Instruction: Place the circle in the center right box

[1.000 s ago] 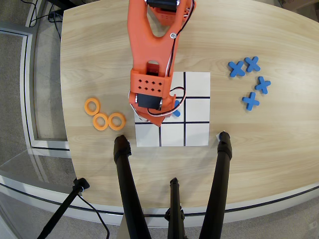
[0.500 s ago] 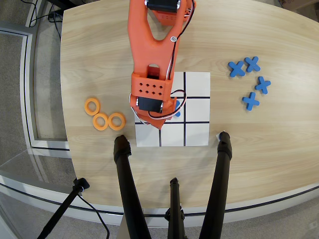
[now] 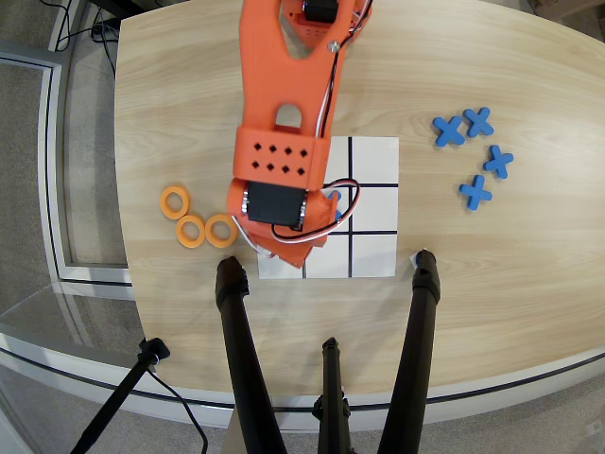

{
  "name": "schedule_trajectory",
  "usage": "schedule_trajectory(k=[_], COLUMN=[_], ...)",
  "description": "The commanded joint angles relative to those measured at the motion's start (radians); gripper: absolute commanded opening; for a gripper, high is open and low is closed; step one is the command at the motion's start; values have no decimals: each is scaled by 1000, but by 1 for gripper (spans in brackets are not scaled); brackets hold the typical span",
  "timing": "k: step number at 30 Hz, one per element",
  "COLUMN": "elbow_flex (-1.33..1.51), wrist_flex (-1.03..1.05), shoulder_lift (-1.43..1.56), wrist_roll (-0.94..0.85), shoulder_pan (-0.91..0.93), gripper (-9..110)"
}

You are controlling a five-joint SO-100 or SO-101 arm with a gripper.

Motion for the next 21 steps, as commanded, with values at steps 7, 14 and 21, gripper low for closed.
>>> schedule_trajectory(k=[7, 14, 21], elbow_flex=[218, 718, 1220], wrist_flex=[95, 173, 149], shoulder_lift=[463, 923, 1397], wrist_roll=[-75, -229, -318], shoulder_pan=[63, 51, 78], gripper=[13, 13, 13])
